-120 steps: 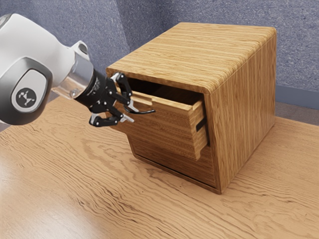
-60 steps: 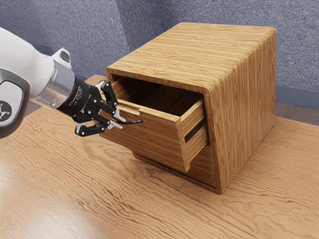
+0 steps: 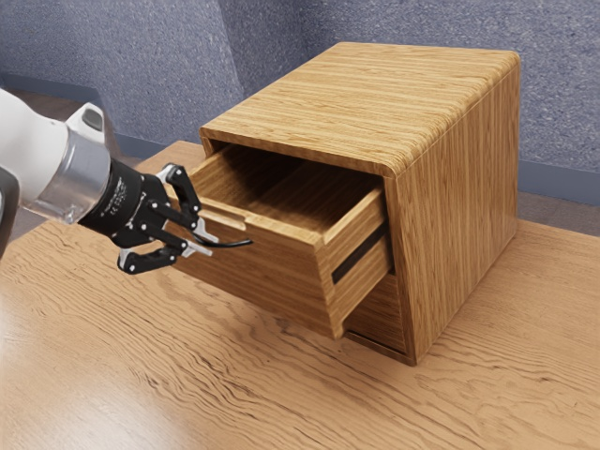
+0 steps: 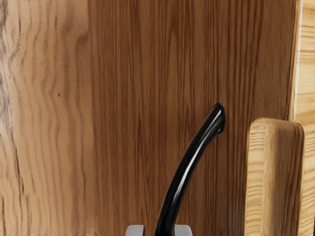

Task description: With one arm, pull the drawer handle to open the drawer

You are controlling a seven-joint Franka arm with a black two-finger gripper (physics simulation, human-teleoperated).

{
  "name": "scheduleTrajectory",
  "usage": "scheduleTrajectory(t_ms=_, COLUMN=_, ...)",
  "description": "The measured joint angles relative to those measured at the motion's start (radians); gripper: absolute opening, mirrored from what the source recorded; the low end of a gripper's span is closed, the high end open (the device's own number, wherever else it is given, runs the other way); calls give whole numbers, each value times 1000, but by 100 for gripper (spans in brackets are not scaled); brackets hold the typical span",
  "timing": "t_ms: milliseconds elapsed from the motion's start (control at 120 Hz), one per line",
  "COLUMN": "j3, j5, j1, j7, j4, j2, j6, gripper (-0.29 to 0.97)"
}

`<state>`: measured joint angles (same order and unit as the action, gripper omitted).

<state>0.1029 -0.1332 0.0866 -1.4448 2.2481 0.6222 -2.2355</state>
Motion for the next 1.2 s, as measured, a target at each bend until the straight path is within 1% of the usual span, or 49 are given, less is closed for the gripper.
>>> scheduleTrajectory(t_ms=175, j3=1, j5=0, j1=-1, j7=-1, j4=17, j2=30, j6=10, gripper=-3)
scheduleTrajectory(t_ms=600, j3=1, j5=2, j1=-13, j7=-5, j4=91, j2=142, j6=51, gripper=-3)
scheduleTrajectory(t_ms=742, j3=-2, j5=3, j1=-20, j7=-8, j4=125, j2=227, j6=78, gripper=-3)
scheduleTrajectory(t_ms=800, j3=-5, j5=5, j1=-25, j7=-11, j4=127, j2=263, j6=100, gripper=3)
scheduleTrajectory(t_ms=875, j3=-4, j5=21, j1=-34, j7=-13, j4=102, j2=302, j6=135, gripper=20)
scheduleTrajectory(t_ms=933, j3=-9, j5=41, j1=-54, j7=-15, j4=52, j2=314, j6=166, gripper=32)
scheduleTrajectory(t_ms=958, j3=-25, j5=49, j1=-87, j7=-15, j4=4, j2=307, j6=178, gripper=36)
scheduleTrajectory(t_ms=1000, j3=-65, j5=62, j1=-177, j7=-16, j4=-104, j2=256, j6=197, gripper=42)
scheduleTrajectory(t_ms=1050, j3=-104, j5=96, j1=-293, j7=-16, j4=-238, j2=130, j6=214, gripper=48)
scheduleTrajectory(t_ms=1083, j3=-116, j5=113, j1=-330, j7=-17, j4=-308, j2=48, j6=224, gripper=51)
scheduleTrajectory(t_ms=1125, j3=-139, j5=127, j1=-341, j7=-18, j4=-367, j2=-12, j6=233, gripper=54)
scheduleTrajectory(t_ms=1158, j3=-209, j5=153, j1=-352, j7=-20, j4=-401, j2=-35, j6=239, gripper=56)
scheduleTrajectory(t_ms=1200, j3=-327, j5=223, j1=-368, j7=-30, j4=-425, j2=-50, j6=246, gripper=59)
